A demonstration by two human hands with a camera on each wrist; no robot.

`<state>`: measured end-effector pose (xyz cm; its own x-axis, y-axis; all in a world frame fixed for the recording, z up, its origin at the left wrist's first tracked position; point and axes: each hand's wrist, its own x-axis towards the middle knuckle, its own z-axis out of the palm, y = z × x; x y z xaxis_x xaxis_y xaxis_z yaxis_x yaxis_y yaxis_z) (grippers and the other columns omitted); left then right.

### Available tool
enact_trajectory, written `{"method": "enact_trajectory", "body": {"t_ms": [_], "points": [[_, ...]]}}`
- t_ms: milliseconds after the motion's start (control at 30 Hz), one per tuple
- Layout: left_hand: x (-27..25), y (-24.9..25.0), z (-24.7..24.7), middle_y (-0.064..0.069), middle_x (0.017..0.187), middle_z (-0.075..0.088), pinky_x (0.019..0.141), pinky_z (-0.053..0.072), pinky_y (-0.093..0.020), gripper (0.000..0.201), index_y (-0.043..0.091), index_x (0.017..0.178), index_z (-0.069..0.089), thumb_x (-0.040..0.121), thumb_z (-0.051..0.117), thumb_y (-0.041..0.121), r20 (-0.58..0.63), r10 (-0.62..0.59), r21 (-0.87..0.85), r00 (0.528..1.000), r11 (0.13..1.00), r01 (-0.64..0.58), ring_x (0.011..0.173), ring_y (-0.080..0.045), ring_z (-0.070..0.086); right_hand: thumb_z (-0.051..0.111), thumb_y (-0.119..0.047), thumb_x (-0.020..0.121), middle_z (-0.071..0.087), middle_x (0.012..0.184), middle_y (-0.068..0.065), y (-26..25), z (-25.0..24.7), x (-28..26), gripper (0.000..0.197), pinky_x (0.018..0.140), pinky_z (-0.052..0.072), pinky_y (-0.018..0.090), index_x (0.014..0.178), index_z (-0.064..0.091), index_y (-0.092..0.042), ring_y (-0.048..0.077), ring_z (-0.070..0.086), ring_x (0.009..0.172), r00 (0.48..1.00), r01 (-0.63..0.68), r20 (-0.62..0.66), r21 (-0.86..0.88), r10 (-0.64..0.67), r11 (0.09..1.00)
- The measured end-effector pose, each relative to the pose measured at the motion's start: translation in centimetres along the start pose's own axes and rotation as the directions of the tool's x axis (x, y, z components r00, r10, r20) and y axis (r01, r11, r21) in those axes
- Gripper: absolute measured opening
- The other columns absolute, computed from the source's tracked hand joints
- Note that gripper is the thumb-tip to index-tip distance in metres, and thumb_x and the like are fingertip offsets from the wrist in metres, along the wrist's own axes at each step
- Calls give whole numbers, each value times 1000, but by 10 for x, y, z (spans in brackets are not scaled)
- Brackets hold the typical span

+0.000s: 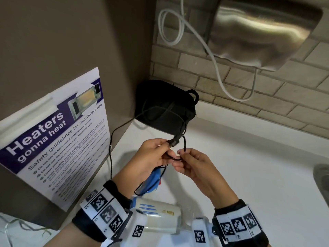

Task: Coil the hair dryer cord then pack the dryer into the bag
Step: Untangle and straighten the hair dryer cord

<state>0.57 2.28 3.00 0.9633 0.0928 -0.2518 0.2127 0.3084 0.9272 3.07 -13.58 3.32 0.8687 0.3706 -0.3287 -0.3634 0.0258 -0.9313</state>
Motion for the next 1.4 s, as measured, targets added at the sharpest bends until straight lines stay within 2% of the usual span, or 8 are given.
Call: {"method": "enact_trajectory", "body": {"t_ms": [167,267,433,667,833,1067,1200,1400], "points": [[-1,-6,0,-6,80,75,65,54,-19,19,4,102,67,93,59,20,-21,55,87,998,995,-53,76,-12,72,57,-24,94,66,105,4,4,-4,0,26,88,53,30,117,52,-34,18,65,97,961,207,-121,-282,-249,937],[-2,-9,2,-3,83,77,74,56,-24,18,16,105,68,93,58,25,-14,155,251,988,957,-147,81,-12,72,51,-37,95,66,109,-4,-1,-2,-1,22,92,50,32,111,63,-26,11,64,104,958,229,-112,-254,-264,940],[-4,-13,4,-1,91,77,91,54,-33,21,37,107,66,91,62,25,210,125,435,970,876,-207,92,-10,71,54,-32,94,68,111,12,-7,0,2,28,89,54,39,110,57,-9,19,68,100,952,255,-136,-153,-276,955],[-3,-5,-5,-8,102,73,97,51,-46,19,44,100,69,81,67,41,254,73,446,964,876,-184,96,-22,66,54,-26,96,70,82,-8,-20,-6,2,21,79,44,27,92,73,-17,5,59,79,953,281,-29,-298,-303,912],[-4,14,-8,-1,129,63,107,43,-36,62,12,133,51,81,53,46,307,69,113,949,988,-109,120,-15,59,51,-35,96,64,77,-4,-31,-7,0,34,83,45,32,71,64,-16,10,57,80,937,325,27,-434,-348,840],[-1,37,9,-4,87,70,83,58,-32,30,8,109,63,93,54,32,61,74,-55,995,996,-71,93,-19,69,51,-35,96,62,62,-6,-40,-9,-7,33,56,39,16,76,67,-15,4,51,56,918,366,123,-629,-377,686],[-3,39,13,-3,83,71,76,58,-30,38,9,106,58,90,56,43,84,-54,102,995,994,46,85,-18,71,56,-28,94,62,63,-8,-35,-10,-8,21,62,48,34,82,72,-24,25,59,63,873,451,163,-630,-460,632],[-4,37,14,-6,83,76,68,56,-17,19,5,111,49,94,56,7,27,134,72,991,988,-135,74,-8,71,61,-11,90,67,65,-8,-24,-12,-1,21,63,41,10,76,74,-18,7,61,68,862,434,210,-776,-461,458]]}}
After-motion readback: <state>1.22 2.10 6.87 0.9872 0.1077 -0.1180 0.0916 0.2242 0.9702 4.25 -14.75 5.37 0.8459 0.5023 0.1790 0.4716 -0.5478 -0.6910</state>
